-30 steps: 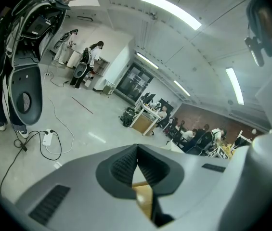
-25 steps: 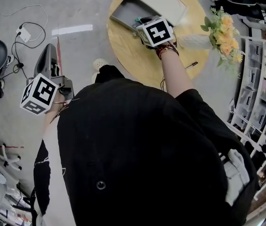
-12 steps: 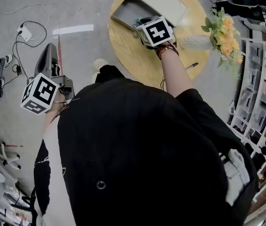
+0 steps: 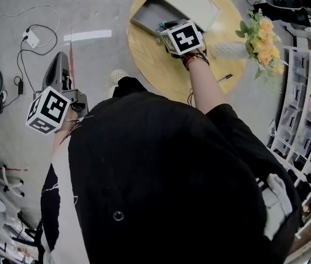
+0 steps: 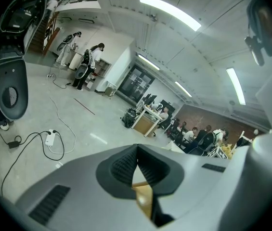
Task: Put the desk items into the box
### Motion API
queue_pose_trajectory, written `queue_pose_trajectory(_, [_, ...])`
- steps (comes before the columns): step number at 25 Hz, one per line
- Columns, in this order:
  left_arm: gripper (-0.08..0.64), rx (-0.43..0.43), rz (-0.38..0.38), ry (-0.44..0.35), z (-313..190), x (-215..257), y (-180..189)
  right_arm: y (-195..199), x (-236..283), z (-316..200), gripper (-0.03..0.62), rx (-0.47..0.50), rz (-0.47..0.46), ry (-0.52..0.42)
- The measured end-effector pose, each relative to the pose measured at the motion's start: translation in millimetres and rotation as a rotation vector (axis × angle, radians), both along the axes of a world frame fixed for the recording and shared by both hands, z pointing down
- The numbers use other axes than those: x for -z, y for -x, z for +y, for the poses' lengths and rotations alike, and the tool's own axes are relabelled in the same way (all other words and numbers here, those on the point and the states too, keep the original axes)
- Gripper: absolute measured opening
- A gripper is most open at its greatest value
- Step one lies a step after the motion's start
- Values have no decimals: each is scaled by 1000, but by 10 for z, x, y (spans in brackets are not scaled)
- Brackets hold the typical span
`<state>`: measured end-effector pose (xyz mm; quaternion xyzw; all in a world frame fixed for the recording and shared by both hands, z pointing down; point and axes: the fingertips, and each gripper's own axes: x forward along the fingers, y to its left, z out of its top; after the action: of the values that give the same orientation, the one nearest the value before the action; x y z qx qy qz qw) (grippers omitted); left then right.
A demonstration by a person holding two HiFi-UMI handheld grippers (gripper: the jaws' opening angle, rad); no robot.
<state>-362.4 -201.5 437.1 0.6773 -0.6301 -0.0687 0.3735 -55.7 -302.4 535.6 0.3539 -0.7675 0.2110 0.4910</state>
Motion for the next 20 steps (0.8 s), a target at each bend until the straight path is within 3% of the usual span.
queue_pose_trajectory(10, [9,20,-31,-32,71,103,33,-87,43,5,74,-37,7,-27])
queue_pose_trajectory(15, [9,0,-31,-42,85,168,-9,30,232,35,72,-12,-33,-82])
queue_pose_trajectory(20, [9,-22,-45,-75,118,249,-64,-18,446,50,44,-65,-68,-147])
